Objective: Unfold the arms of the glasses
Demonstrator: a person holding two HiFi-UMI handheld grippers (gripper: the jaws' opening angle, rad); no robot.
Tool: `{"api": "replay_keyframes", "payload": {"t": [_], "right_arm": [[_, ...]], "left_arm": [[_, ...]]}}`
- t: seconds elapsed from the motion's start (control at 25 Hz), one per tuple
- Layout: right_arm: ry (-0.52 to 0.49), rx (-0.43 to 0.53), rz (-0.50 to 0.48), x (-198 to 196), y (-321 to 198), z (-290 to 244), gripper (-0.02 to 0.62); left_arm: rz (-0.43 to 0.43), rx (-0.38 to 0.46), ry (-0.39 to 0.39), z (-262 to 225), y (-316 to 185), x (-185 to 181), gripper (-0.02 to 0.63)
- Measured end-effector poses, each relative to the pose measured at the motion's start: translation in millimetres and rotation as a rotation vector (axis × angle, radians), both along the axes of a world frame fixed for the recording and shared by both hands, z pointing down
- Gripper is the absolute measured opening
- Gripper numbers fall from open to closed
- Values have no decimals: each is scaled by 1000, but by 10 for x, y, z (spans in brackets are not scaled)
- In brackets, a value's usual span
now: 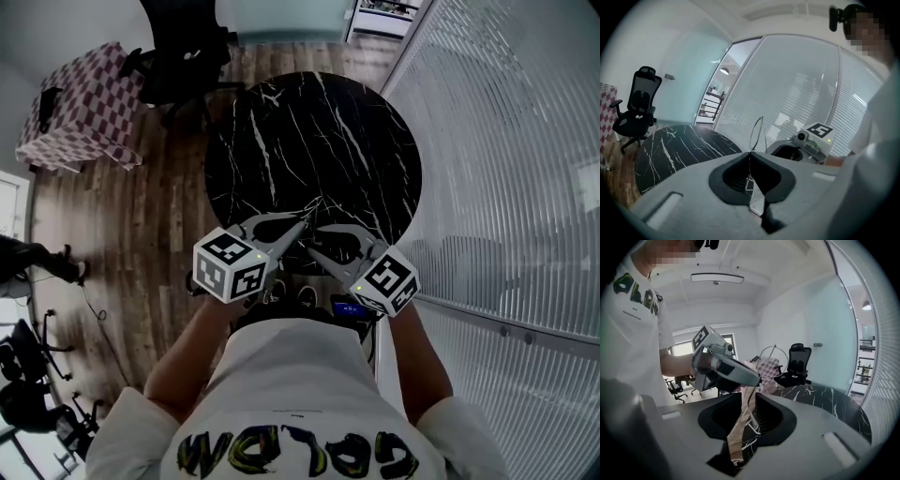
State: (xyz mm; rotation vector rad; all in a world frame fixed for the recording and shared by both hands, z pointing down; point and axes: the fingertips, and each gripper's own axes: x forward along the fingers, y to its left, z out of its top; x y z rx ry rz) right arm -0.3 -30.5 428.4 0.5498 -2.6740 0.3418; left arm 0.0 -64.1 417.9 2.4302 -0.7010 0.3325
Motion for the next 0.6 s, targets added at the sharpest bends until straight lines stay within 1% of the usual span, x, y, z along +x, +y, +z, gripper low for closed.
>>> {"api": "replay_keyframes", "payload": {"t": [0.12,0.16,0.48,0.6], "right_arm": [[34,7,1,-11,-11,54,34],[45,8,5,-13,-17,64,23],[67,15,36,63,-70,70,12],[71,24,43,102,-81,52,12]], "left_arm": [[-2,11,-23,16,-7,-16,8],[-2,15,-31,21,-9,-28,8],[-15,38,-76,72,-82,-133,8],[-21,53,-104,91,-112,-164,8]]}}
